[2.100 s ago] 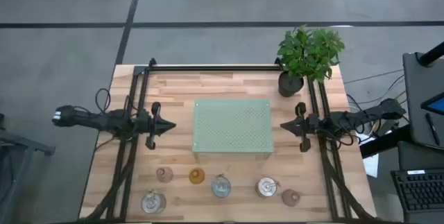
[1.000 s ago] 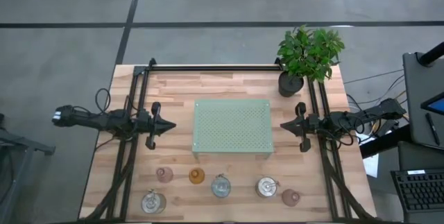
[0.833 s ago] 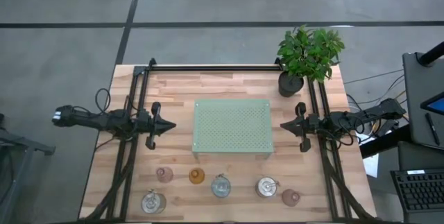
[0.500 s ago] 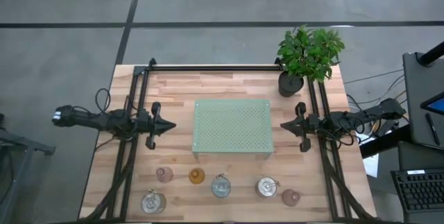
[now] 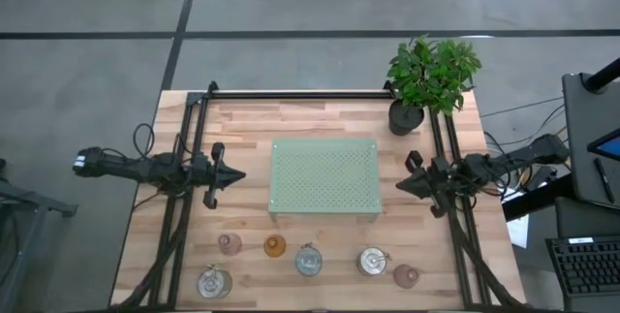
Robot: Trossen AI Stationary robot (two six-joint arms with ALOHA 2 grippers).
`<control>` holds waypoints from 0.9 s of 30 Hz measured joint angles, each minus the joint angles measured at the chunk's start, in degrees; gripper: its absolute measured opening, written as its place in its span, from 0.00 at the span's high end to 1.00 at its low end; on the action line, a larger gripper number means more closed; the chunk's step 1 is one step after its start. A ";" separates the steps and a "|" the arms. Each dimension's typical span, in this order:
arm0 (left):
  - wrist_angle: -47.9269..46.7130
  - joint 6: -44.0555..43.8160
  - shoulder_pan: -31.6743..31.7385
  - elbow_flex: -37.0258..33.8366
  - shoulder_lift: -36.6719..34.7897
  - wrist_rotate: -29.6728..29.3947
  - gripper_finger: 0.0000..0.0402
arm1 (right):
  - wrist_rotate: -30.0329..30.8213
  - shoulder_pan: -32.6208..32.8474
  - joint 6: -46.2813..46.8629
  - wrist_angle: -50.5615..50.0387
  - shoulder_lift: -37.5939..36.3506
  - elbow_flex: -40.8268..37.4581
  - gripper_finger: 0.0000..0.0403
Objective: Pick & Place candle stick holders
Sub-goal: Put the orange scented candle on the shelf
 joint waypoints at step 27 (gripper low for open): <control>0.00 0.02 0.04 0.00 0.02 0.00 0.97 | -0.51 14.81 18.40 -52.17 56.95 55.53 0.98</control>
